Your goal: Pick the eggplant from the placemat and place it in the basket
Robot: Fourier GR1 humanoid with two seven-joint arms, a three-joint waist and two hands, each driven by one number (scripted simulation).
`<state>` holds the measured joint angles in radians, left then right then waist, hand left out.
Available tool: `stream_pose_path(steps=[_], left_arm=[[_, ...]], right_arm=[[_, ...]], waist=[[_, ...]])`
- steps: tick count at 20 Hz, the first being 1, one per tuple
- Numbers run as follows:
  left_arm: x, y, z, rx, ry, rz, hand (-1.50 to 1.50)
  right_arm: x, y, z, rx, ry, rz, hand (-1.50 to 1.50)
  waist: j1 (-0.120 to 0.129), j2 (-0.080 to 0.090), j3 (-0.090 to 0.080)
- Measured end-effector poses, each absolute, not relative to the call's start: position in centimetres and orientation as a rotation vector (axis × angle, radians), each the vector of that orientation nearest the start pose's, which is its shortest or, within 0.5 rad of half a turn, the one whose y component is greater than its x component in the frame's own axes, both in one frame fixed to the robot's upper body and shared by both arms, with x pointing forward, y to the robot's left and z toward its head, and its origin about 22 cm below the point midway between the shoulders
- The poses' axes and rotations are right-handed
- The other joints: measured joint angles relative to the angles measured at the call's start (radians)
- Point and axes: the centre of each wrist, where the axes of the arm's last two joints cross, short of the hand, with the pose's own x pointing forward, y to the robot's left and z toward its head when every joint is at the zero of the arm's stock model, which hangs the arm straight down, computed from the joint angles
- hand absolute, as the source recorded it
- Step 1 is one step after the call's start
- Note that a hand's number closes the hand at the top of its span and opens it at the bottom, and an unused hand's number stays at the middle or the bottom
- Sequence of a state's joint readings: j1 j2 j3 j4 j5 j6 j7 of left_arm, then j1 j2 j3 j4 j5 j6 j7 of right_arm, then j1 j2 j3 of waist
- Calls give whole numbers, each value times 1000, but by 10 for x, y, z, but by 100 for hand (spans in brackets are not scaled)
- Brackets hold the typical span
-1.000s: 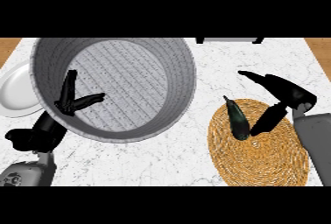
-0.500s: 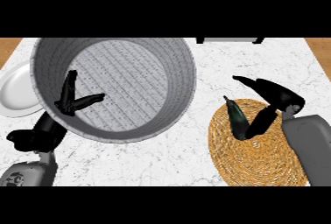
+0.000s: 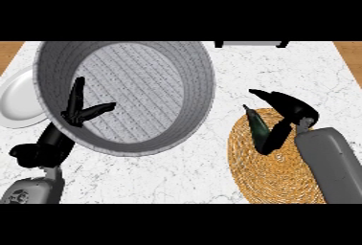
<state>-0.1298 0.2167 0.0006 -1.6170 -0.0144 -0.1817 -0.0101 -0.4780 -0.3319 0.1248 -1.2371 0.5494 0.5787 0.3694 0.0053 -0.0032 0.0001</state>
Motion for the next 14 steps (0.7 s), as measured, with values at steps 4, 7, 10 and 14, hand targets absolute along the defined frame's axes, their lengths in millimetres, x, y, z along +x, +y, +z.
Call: stream_pose_path(steps=[4,7,10,14], left_arm=[[274,268,56,6,-1709,-384,0],[274,270,60,2,-1698,-392,0],[272,270,59,9,-1705,-387,0],[267,264,65,26,-1698,-386,0]], right_arm=[[352,-247,58,-429,-909,1169,-150],[355,-244,49,-421,-897,1172,-150],[355,-242,41,-392,-887,1178,-150],[354,-237,36,-364,-872,1199,150]], waist=[[0,0,-1],[1,-1,-3],[1,-2,-3],[0,-3,-5]])
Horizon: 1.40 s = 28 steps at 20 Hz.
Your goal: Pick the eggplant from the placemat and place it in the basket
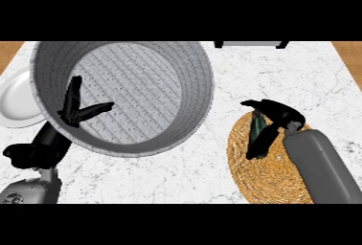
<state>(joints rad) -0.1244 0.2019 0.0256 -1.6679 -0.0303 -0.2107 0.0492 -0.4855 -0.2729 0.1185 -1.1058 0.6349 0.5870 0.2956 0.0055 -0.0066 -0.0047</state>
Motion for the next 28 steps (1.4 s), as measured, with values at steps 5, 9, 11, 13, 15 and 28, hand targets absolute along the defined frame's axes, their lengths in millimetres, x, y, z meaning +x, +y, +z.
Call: stream_pose_path(steps=[5,9,11,13,15,28], left_arm=[[272,267,62,20,-1695,-390,0],[271,262,62,30,-1692,-382,0],[272,266,62,23,-1692,-388,0],[272,266,60,24,-1697,-386,0],[270,265,58,28,-1698,-379,0],[271,284,63,57,-1720,-340,0]], right_arm=[[353,-236,38,-365,-877,1258,150],[349,-236,36,-381,-894,1288,150],[348,-234,35,-400,-909,1333,150],[345,-234,33,-426,-938,1363,150],[335,-199,33,-405,-1031,1402,150],[201,-18,78,-150,-1806,1329,150]], waist=[[-1,-5,-4],[-1,-6,-5],[-1,-6,-7],[-2,-6,-6],[-4,-7,-4],[27,-7,3]])
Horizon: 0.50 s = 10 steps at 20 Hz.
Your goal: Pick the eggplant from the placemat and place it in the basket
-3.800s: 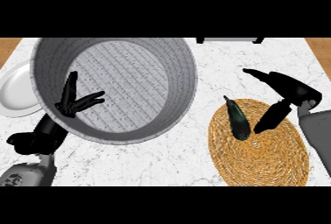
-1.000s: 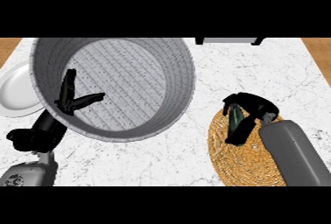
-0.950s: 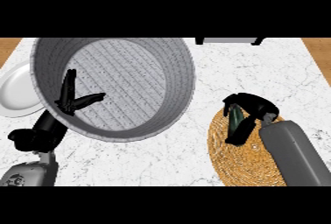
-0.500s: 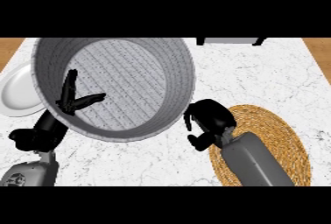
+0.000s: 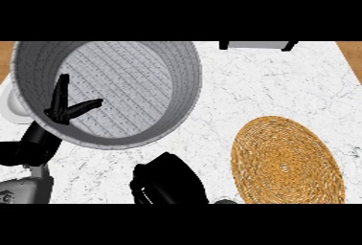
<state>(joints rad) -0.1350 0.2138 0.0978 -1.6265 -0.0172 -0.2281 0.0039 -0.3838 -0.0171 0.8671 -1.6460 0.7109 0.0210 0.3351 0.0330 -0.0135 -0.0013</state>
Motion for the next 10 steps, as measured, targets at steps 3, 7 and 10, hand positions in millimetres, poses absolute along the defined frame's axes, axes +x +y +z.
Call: stream_pose_path(steps=[3,7,10], left_arm=[[268,283,61,57,-1722,-340,0],[265,284,61,74,-1717,-333,0],[262,287,60,82,-1715,-331,0]], right_arm=[[162,-7,83,-20,-1890,1183,150],[146,-3,90,33,-2056,1000,150],[142,-1,92,13,-2166,890,150]], waist=[[-4,1,0],[-17,-1,1],[-27,-3,1]])
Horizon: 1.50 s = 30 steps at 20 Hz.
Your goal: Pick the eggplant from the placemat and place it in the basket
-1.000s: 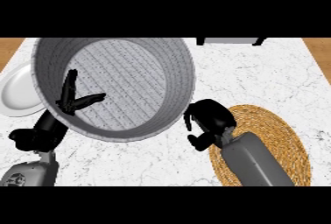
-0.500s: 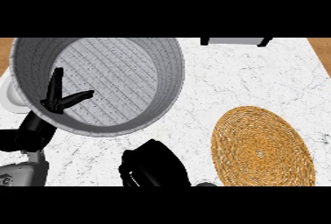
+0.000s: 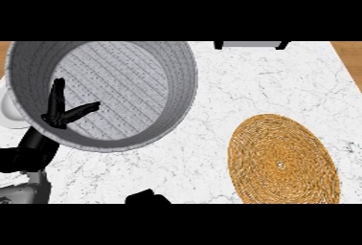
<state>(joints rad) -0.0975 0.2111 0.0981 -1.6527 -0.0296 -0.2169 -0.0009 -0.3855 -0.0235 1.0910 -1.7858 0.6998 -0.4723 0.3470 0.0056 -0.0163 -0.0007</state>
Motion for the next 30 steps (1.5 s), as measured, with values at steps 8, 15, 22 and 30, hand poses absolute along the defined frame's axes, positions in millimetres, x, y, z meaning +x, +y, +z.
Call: stream_pose_path(steps=[8,15,22,30], left_arm=[[255,288,58,93,-1711,-322,0],[254,289,57,96,-1715,-318,0],[258,285,59,85,-1718,-337,0],[262,279,58,73,-1727,-347,0]], right_arm=[[136,0,98,-73,-2267,730,150],[133,-6,129,-137,-2248,609,150],[141,-21,199,-77,-2154,398,150],[193,-16,259,-148,-2135,191,150]], waist=[[-19,-2,0],[-25,-1,-2],[-9,3,-3],[8,9,-2]])
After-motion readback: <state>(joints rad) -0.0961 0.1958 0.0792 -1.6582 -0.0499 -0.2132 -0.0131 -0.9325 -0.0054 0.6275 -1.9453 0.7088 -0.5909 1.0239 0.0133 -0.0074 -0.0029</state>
